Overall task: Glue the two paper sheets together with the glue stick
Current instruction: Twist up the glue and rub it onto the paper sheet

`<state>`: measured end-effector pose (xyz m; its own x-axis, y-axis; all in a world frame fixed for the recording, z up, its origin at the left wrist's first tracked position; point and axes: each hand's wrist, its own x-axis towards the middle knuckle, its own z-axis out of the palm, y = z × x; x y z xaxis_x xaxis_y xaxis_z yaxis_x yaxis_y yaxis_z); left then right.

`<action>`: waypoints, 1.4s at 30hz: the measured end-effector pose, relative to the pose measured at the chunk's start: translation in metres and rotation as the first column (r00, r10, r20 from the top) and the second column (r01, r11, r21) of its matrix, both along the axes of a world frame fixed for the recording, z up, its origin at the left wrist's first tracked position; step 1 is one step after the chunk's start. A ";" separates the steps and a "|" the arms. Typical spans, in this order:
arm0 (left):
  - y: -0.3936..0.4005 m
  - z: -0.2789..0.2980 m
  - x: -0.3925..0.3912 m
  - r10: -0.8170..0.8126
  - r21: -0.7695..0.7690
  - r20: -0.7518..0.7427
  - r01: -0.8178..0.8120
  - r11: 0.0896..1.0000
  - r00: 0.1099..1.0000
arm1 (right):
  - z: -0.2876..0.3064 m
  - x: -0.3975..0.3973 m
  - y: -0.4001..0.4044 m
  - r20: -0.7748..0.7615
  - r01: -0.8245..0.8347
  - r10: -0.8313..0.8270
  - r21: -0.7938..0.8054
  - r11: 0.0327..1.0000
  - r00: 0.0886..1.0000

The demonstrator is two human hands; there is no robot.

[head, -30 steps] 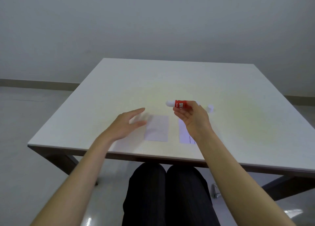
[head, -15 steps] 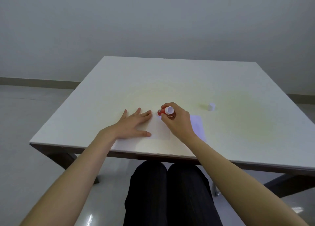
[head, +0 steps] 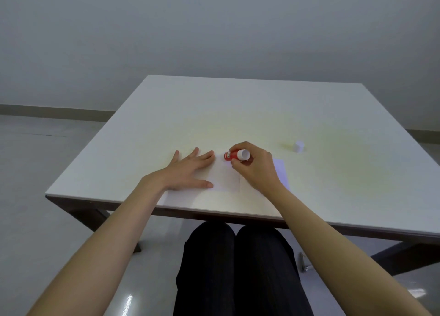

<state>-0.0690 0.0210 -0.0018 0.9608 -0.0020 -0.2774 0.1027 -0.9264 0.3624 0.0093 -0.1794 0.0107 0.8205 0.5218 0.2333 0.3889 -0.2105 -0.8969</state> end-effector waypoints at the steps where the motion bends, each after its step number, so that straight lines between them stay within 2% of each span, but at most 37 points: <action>1: 0.000 0.000 0.000 0.000 0.002 -0.001 0.000 1.000 1.000 | 0.000 0.000 -0.001 0.017 0.003 -0.003 -0.006 1.000 1.000; 4: 0.000 -0.001 -0.001 0.007 -0.015 0.010 -0.007 1.000 1.000 | -0.003 -0.011 -0.006 0.098 -0.111 0.117 -0.061 0.992 0.988; 8: -0.002 -0.001 -0.002 0.030 -0.071 -0.003 -0.030 0.997 1.000 | -0.005 -0.021 -0.011 0.055 -0.276 0.280 -0.076 0.958 0.958; 10: -0.002 0.001 -0.002 0.027 -0.063 -0.021 -0.028 0.998 0.999 | -0.003 -0.012 -0.015 0.002 -0.231 0.232 -0.064 0.971 0.973; 15: 0.000 0.001 -0.002 0.018 -0.069 -0.037 -0.020 0.997 0.999 | 0.000 0.012 -0.024 -0.069 -0.003 -0.002 -0.079 0.997 0.998; 17: 0.001 -0.001 -0.002 0.019 -0.074 -0.035 -0.022 0.997 0.999 | -0.001 0.009 -0.028 -0.061 -0.028 0.022 -0.091 0.995 0.998; 22: 0.002 -0.002 -0.001 0.023 -0.067 -0.036 -0.025 0.997 0.999 | 0.000 -0.003 -0.038 -0.075 -0.243 0.234 -0.148 0.959 0.969; 28: 0.001 0.000 -0.003 0.026 -0.097 -0.033 -0.029 0.995 0.999 | 0.003 0.009 -0.045 -0.123 -0.052 0.041 -0.087 0.995 0.992; 32: 0.000 0.001 -0.003 0.028 -0.092 -0.035 -0.032 0.995 0.999 | 0.002 0.004 -0.051 -0.179 -0.207 0.188 -0.097 0.973 0.966; 34: -0.001 0.002 -0.003 0.030 -0.095 -0.035 -0.033 0.995 0.999 | 0.002 0.004 -0.053 -0.212 -0.224 0.201 -0.093 0.970 0.957; 36: -0.001 0.002 -0.003 0.031 -0.100 -0.033 -0.035 0.994 0.999 | 0.002 0.008 -0.052 -0.202 -0.166 0.144 -0.092 0.982 0.969; 40: -0.001 0.001 -0.004 0.036 -0.117 -0.028 -0.039 0.992 0.999 | 0.005 0.015 -0.042 -0.161 0.084 -0.095 -0.073 0.994 0.982; 42: 0.000 0.001 -0.004 0.035 -0.118 -0.022 -0.037 0.992 0.999 | 0.007 0.013 -0.036 -0.140 0.125 -0.133 -0.069 0.990 0.981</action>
<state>-0.0726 0.0208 -0.0006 0.9550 -0.0014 -0.2967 0.1438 -0.8726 0.4668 0.0223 -0.2153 0.0176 0.9046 0.4187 0.0794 0.2226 -0.3054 -0.9258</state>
